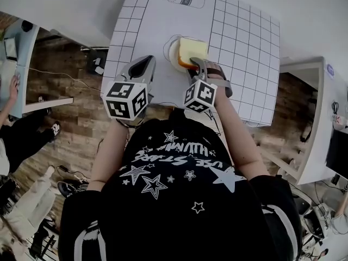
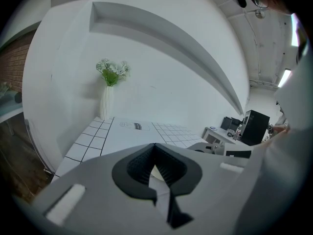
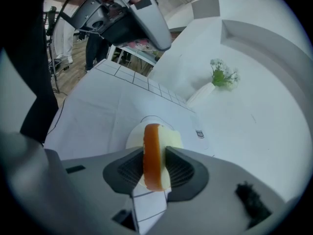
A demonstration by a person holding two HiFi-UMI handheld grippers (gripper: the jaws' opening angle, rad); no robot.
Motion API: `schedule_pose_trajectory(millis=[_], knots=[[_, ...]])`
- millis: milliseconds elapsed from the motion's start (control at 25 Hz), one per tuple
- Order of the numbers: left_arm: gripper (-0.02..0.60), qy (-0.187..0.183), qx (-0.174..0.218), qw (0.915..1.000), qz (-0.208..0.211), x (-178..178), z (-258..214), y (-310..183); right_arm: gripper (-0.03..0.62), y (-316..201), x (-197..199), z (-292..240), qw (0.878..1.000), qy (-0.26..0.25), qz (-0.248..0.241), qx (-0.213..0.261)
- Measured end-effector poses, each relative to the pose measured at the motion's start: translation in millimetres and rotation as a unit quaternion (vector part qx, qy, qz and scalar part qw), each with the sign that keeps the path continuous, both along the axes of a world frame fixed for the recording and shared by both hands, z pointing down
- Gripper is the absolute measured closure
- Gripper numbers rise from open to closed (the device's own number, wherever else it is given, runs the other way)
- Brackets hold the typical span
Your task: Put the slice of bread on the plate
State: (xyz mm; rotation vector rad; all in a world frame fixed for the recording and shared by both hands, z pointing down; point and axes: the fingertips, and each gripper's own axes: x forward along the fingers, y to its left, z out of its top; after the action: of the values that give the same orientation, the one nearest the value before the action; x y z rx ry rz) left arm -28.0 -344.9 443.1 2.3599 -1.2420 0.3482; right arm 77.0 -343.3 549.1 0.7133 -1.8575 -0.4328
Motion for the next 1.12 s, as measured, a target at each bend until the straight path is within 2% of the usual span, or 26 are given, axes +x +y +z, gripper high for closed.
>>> schedule_pose_trajectory(millis=[200,440,760,1000,1120], knots=[[0.572,-0.001,0.0,0.9999,0.011,1.1,-0.4,4.6,0.464,4.0,0.3,7.1,1.0,0.02,-0.014,-0.016],[0.572,-0.002,0.002,0.9999,0.016,-0.1,-0.5,7.7,0.45,3.5,-0.3,4.0,1.0,0.018,-0.005,-0.013],[0.572,0.0,0.008,0.9999,0.015,-5.5,-3.6,9.6,0.434,8.2,-1.3,12.7,0.999,0.028,0.013,0.023],[0.572,0.0,0.008,0.9998,0.019,-7.6,-2.9,14.0,0.428,11.6,2.2,14.1,0.997,0.039,0.029,0.067],[0.572,0.0,0.008,0.9997,0.021,-9.1,-3.4,15.5,0.416,13.3,2.3,12.9,0.996,0.034,0.037,0.072]])
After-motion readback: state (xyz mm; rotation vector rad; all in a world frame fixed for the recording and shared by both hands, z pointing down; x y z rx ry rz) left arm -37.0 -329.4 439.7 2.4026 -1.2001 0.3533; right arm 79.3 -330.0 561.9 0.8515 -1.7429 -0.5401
